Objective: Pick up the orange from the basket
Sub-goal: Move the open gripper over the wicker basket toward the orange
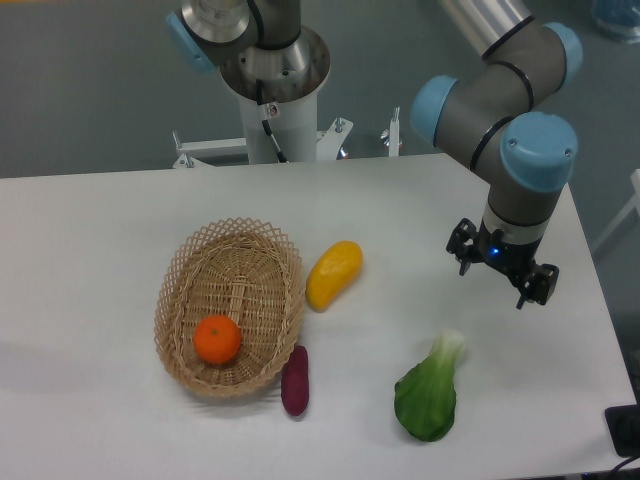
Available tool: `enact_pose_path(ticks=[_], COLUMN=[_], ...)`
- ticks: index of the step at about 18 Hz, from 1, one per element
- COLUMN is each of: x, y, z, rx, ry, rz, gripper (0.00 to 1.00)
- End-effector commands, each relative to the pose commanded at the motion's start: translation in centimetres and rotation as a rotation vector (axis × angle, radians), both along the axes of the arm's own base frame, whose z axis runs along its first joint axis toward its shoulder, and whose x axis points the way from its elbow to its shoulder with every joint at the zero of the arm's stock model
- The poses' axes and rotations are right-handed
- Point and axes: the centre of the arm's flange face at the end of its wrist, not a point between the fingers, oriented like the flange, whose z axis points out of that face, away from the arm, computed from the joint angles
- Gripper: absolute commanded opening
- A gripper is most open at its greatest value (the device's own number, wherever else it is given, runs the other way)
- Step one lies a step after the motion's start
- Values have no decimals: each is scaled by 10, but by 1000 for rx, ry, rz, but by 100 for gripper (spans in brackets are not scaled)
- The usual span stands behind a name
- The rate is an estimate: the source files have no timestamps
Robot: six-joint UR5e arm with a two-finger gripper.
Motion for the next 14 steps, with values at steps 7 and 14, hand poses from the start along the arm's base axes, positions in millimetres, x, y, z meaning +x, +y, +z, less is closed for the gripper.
enact_pose_path(ticks=[7,14], x=[5,30], y=[-2,12], z=[-3,-8], rx=[-10,14], ry=[-17,-42], rz=[11,81], gripper=[100,100])
